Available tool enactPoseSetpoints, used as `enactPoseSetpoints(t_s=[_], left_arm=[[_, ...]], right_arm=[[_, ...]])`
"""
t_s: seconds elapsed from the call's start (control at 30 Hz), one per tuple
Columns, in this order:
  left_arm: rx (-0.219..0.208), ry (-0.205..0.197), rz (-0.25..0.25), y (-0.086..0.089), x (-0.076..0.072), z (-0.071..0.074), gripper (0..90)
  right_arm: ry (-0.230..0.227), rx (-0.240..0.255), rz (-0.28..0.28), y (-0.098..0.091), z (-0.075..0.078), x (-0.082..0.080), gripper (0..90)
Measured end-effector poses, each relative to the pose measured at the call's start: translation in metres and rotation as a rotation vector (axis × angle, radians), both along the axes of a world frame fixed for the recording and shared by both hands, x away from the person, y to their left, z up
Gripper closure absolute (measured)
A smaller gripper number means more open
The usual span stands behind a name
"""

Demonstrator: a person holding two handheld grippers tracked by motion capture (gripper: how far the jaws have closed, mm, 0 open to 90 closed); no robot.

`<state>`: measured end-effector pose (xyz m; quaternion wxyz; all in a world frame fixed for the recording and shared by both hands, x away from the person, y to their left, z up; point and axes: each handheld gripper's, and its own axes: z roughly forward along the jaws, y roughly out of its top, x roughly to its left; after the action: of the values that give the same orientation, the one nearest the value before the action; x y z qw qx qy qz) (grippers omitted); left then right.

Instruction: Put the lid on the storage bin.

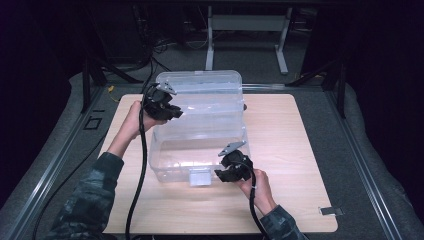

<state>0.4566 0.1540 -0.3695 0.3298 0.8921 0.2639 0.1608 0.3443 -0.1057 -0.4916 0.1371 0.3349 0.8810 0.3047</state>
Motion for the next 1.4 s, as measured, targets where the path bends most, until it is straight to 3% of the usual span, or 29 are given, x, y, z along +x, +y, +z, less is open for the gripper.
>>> enactPoseSetpoints(t_s=[0.5,1.4], left_arm=[[0.011,-0.026,-0.03,0.0,-0.02,-0.002,77.6],[0.015,-0.044,-0.049,0.001,-0.038,-0.006,77.5]], right_arm=[[0.0,-0.002,0.001,0.0,0.0,0.0,47.8],[0.002,-0.003,0.002,0.001,0.0,0.0,47.5]])
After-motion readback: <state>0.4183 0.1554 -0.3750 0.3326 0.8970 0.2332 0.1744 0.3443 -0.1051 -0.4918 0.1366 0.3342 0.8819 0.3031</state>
